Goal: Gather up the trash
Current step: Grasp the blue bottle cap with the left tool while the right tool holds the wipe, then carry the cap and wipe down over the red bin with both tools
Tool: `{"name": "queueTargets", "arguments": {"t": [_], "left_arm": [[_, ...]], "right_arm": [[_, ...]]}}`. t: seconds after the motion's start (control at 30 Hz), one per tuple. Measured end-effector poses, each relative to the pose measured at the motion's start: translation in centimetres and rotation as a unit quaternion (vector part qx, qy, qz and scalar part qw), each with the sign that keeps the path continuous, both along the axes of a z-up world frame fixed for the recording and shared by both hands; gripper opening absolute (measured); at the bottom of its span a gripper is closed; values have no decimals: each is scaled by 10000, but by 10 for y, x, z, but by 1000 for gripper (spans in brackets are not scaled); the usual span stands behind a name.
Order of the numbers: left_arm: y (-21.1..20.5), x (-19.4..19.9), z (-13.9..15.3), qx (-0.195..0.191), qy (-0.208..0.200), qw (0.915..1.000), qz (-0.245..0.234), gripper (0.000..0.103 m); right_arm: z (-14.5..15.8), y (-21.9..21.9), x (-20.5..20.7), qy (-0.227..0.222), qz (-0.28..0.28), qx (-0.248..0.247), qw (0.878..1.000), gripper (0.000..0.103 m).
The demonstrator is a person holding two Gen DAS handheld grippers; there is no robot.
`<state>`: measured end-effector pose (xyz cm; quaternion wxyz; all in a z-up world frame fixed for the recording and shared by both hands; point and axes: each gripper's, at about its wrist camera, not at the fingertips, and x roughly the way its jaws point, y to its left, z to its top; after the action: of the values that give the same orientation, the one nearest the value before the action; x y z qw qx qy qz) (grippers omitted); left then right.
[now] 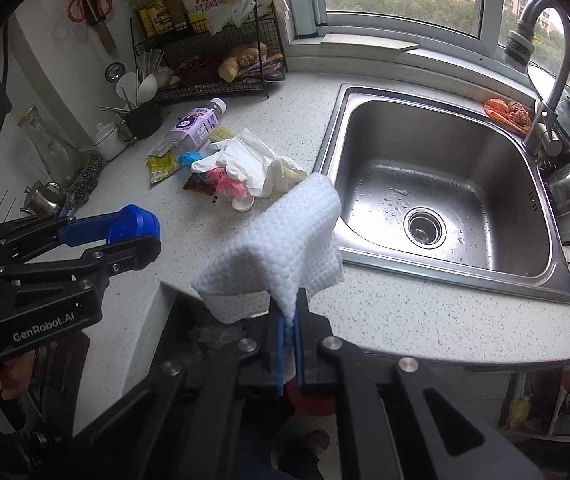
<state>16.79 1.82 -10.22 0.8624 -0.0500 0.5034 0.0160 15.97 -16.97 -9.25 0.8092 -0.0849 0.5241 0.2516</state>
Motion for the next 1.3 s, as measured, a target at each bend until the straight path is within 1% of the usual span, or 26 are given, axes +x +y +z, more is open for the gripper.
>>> {"name": "queueTargets", "arguments": {"t": [0.1,0.17,0.37,0.53,0.63,0.7,0.83,0.9,0.93,1.0,1.07,1.13,1.3], "left_arm": [[-25,-17,1,25,-39,9999,-89,43],[-40,-27,-1,49,-19,9999,-150,43],[-81,-58,-9,-48,-3,9995,-322,43],[-107,-75,-33,-103,219,9987,-448,43],[-120,-80,-55,-88,387,9978,-535,43],[-127,-80,-75,-130,509,9967,-614,43],[-136,-74,-128,-175,800,9945,-656,43],[-137,-69,-159,-283,831,9941,-640,43],[-137,-66,-175,-276,882,9939,-600,43],[-137,-61,-201,-272,907,9940,-554,43],[-136,-57,-234,-285,959,9935,-542,43],[-135,-53,-269,-284,1049,9926,-542,43],[-131,-42,-360,-258,1183,9910,-571,43]], "right_arm": [[3,-18,-18,18,-53,64,10000,4],[2,-31,-30,108,-110,105,9998,4],[-2,-68,-66,272,-279,132,9992,4],[-12,-89,-89,408,-379,73,9984,3],[-24,-98,-98,508,-420,0,9978,4],[-37,-106,-103,627,-487,-70,9968,4],[-77,-117,-105,878,-613,-49,9942,4],[-103,-121,-102,1067,-712,52,9917,4],[-115,-123,-102,1086,-717,80,9915,4],[-147,-126,-99,1163,-709,-95,9906,4],[-178,-126,-95,1181,-696,-102,9905,4],[-213,-125,-91,1228,-677,-196,9899,4],[-301,-123,-82,1500,-796,-182,9853,4]]}}
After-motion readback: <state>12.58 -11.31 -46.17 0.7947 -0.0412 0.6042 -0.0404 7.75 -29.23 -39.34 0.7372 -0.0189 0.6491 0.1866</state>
